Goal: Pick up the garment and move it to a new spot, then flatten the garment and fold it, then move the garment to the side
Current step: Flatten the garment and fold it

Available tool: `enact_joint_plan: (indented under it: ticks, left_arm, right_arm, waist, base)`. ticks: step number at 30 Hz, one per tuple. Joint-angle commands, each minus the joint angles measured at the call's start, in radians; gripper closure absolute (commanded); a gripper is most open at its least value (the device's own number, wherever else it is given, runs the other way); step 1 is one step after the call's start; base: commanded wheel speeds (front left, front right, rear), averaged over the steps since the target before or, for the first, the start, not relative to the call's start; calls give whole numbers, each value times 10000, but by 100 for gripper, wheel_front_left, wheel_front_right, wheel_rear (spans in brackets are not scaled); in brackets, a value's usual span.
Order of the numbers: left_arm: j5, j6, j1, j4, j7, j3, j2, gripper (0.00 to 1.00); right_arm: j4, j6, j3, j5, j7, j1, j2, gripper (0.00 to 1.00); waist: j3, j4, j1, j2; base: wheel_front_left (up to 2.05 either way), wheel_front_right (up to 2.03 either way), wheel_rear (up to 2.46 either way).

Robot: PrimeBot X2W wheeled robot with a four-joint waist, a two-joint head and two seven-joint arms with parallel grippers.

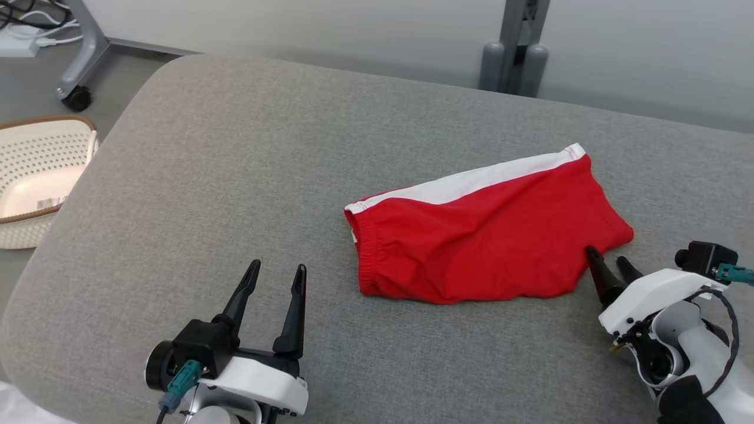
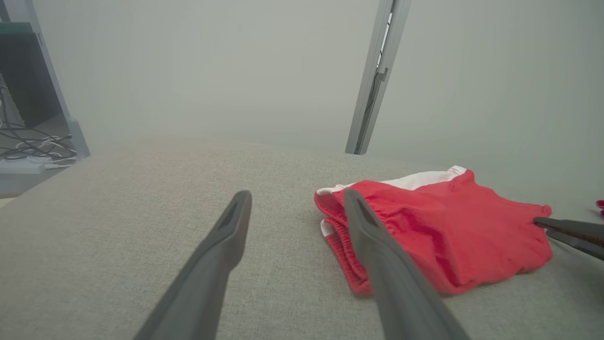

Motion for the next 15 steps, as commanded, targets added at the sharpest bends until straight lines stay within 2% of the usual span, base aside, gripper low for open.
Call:
enact_joint_plan:
  ticks: [1, 6, 7, 15]
  left_arm:
    - [-25, 77, -77, -61, -30, -10, 28, 0]
    - [-79, 75, -86, -130, -30, -14, 30, 0]
    - [-119, 75, -159, -165, -31, -116, 28, 0]
    - [-252, 100, -330, -133, -31, -266, 31, 0]
  right_arm:
    - [201, 5, 24, 117, 20, -154, -137, 0]
    - [882, 5, 109, 810, 237, -495, -247, 0]
    - [1158, 4, 105, 1353, 517, -751, -244, 0]
    - [1604, 5, 80, 2172, 846, -1386, -324, 0]
  waist:
    - [89, 166, 0, -1]
    - [251, 401, 0, -1]
    - [396, 522, 0, -1]
    - [670, 840, 0, -1]
  base:
    - [0, 0, 0]
    - [0, 0, 0]
    - [0, 0, 0]
    - [0, 0, 0]
